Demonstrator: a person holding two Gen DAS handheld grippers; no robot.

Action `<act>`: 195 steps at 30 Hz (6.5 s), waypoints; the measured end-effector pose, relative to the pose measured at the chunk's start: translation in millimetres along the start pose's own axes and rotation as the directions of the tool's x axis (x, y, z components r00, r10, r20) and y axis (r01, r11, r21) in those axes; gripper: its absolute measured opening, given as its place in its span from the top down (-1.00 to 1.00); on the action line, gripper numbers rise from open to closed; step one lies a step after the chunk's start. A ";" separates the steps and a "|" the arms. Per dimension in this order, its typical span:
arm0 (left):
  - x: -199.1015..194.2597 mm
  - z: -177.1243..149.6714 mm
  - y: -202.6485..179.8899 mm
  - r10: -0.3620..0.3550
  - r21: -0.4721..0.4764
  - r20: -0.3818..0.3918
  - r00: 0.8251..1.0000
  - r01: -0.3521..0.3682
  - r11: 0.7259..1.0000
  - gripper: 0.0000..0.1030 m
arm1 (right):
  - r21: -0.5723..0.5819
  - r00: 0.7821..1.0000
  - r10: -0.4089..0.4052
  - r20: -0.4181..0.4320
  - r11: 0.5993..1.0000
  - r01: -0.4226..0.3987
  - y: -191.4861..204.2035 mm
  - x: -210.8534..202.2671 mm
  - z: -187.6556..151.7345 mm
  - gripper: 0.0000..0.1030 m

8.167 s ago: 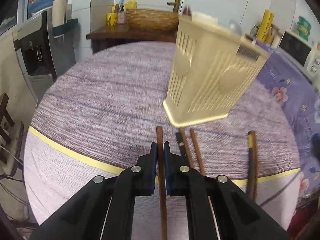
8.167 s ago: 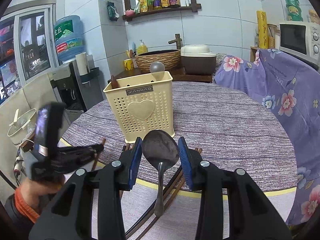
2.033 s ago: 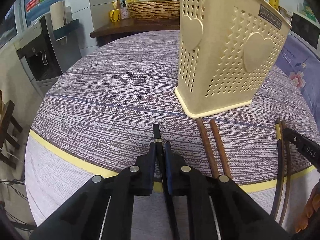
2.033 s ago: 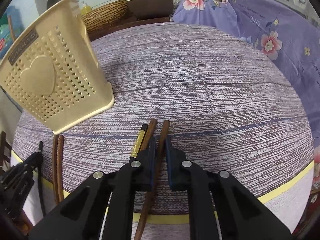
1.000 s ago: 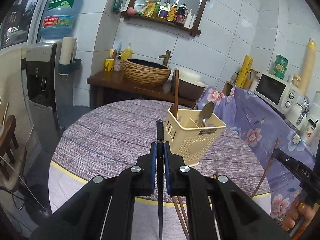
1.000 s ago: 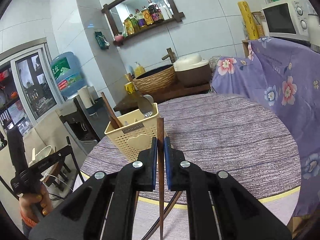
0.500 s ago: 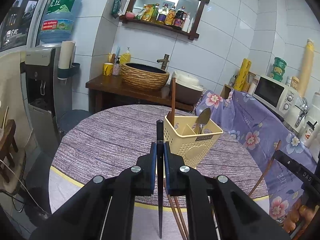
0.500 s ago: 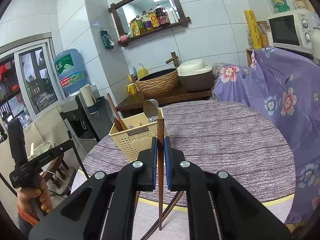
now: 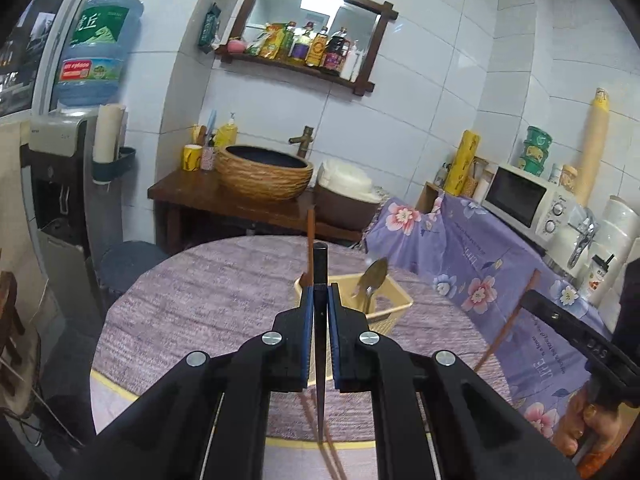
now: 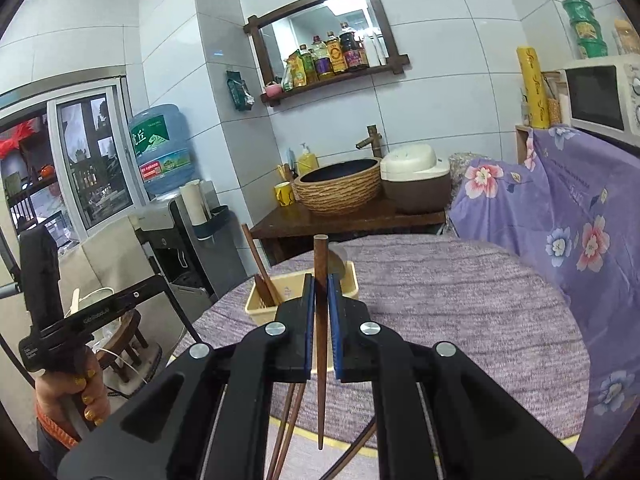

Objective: Organize utensils
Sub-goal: 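Lift both chopsticks and lower them into the cream basket, then open both tools to release the chopsticks into the basket, then move both tools down to the remaining brown chopsticks on the table, then close the left tool on a brown chopstick while the right tool grasps another brown chopstick, then lift both brown chopsticks and lower them into the cream basket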

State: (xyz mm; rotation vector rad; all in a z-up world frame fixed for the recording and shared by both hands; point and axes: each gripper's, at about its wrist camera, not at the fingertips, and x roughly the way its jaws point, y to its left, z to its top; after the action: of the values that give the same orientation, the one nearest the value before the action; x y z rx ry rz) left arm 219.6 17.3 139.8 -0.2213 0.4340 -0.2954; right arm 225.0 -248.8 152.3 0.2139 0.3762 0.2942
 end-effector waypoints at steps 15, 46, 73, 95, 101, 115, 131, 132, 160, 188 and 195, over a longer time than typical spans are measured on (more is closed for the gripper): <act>11.5 116.6 -50.1 0.067 0.059 0.240 0.969 -0.083 0.995 0.84 | -0.072 0.978 -0.035 0.203 0.996 0.050 42.8 26.1 139.4 0.85; 74.6 -5.1 -7.0 0.134 0.016 0.000 0.991 -0.134 0.991 0.03 | -0.027 0.988 -0.155 0.017 0.987 0.156 1.7 108.1 8.3 0.12; 61.8 -179.0 18.1 0.205 0.096 -0.389 0.898 -0.182 0.979 0.04 | -0.196 0.792 -0.347 -0.502 0.938 0.286 9.0 72.6 -209.0 -0.59; 70.4 -188.7 -7.2 0.182 0.127 -0.419 0.890 -0.141 0.982 0.03 | -0.166 0.775 -0.372 -0.511 0.927 0.335 -19.1 41.9 -203.7 -0.62; 78.5 -194.2 -13.9 0.208 0.153 -0.431 0.878 -0.156 0.976 0.03 | -0.173 0.769 -0.385 -0.511 0.922 0.348 -20.4 43.9 -204.9 -0.62; 65.4 -182.8 20.2 0.247 0.137 -0.442 0.862 -0.207 0.969 0.02 | -0.138 0.767 -0.413 -0.492 0.906 0.399 -44.5 31.3 -192.0 -0.63; 103.5 -150.4 14.1 0.229 0.029 -0.412 0.882 -0.239 0.971 0.35 | -0.022 0.802 -0.367 -0.471 0.914 0.405 -56.9 99.4 -153.7 0.02; 107.5 -151.5 13.3 0.225 0.028 -0.420 0.879 -0.235 0.972 0.38 | -0.013 0.797 -0.366 -0.480 0.912 0.411 -58.8 102.8 -154.7 0.10; 145.5 -155.6 12.0 0.319 0.091 -0.411 0.854 -0.310 0.946 0.84 | -0.026 0.783 -0.413 -0.465 0.891 0.453 -73.3 153.8 -155.2 0.83; 13.3 -47.3 24.3 0.125 -0.038 -0.055 0.991 -0.127 0.991 0.84 | 0.107 0.980 -0.199 -0.017 0.974 0.199 -66.2 -14.0 -53.5 0.85; 10.8 -47.8 22.7 0.124 -0.037 -0.043 0.991 -0.126 0.991 0.84 | 0.084 0.980 -0.200 -0.016 0.976 0.201 -59.4 -15.1 -52.5 0.85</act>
State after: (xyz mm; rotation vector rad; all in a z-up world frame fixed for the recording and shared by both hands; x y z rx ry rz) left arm 213.0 27.9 87.2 -0.2256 0.4925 -0.1689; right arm 205.5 -301.3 94.1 0.2566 0.4149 0.0800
